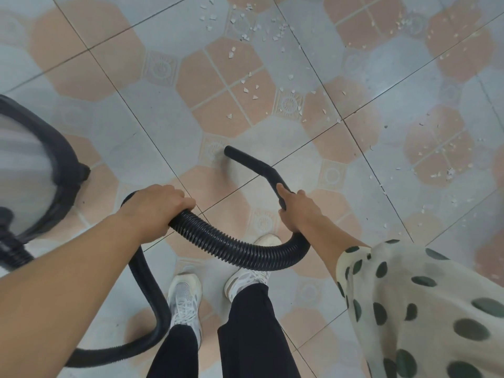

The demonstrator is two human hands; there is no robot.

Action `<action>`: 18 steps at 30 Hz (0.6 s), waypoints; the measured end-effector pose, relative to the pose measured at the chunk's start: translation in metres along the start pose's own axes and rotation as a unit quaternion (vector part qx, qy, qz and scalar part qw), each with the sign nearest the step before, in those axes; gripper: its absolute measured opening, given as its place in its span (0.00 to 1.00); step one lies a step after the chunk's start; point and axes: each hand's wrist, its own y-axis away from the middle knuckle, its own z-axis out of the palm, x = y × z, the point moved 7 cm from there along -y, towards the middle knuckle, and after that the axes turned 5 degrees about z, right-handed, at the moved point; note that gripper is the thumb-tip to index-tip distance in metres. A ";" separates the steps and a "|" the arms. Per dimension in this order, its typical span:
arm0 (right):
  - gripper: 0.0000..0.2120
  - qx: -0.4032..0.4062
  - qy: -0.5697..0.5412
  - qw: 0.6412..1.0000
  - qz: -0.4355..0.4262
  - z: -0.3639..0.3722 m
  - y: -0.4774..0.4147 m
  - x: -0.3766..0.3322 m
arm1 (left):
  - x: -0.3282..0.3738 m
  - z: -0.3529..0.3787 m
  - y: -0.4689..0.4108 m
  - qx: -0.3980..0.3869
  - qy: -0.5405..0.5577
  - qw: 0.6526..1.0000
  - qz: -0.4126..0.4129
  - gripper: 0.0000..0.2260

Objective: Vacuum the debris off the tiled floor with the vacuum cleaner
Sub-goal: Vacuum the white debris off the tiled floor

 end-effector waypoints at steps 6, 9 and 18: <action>0.31 0.009 0.000 1.000 -0.001 -0.011 -0.008 -0.015 | -0.017 -0.001 0.006 0.006 0.015 1.000 -0.018 0.15; 0.32 0.029 -0.008 0.999 0.023 -0.031 -0.020 -0.007 | -0.021 -0.008 -0.001 0.033 0.033 0.999 -0.027 0.13; 0.32 0.054 0.017 0.998 0.019 -0.078 -0.053 -0.018 | -0.038 -0.021 -0.016 0.063 0.062 0.994 -0.062 0.16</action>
